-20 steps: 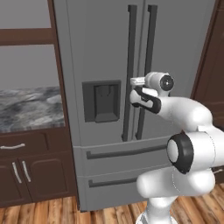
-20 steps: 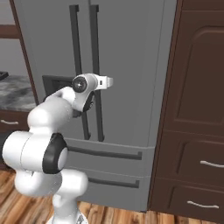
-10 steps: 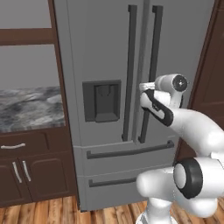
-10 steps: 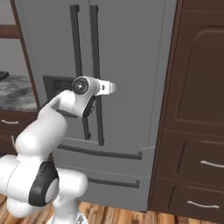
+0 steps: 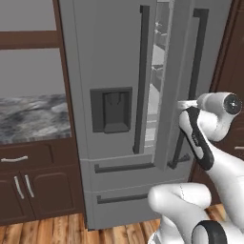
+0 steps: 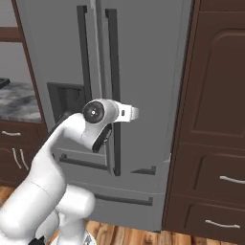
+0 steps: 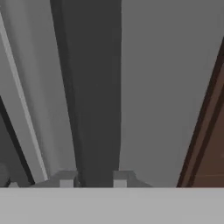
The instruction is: Take the donuts from the fridge and place them on the empty tray on the dining counter.
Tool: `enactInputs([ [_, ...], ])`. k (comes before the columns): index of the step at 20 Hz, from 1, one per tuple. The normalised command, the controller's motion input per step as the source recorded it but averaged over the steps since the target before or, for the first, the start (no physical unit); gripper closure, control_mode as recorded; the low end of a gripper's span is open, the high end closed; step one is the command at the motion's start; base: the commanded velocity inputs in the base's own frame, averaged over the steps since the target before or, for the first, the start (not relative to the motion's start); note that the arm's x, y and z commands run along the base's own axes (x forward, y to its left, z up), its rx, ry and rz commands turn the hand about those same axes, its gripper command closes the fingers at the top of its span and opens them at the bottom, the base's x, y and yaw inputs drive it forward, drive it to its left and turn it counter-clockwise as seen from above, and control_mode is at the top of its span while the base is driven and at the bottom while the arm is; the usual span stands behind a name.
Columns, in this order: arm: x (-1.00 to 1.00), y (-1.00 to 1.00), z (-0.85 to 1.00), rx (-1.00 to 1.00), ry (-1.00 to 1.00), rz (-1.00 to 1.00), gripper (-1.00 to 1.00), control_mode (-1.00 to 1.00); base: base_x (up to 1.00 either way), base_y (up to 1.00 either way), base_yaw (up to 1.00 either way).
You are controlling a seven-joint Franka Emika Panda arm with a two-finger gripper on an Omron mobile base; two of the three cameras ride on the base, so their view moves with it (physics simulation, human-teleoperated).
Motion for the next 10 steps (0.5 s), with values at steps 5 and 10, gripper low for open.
enactInputs([
  [5,-1.00,-1.00,0.00,0.07,0.00,0.00,1.00,-1.00,0.00,0.00,0.00],
  [10,-0.98,-1.00,0.00,0.07,0.00,0.00,1.00,-1.00,0.00,0.00,0.00],
])
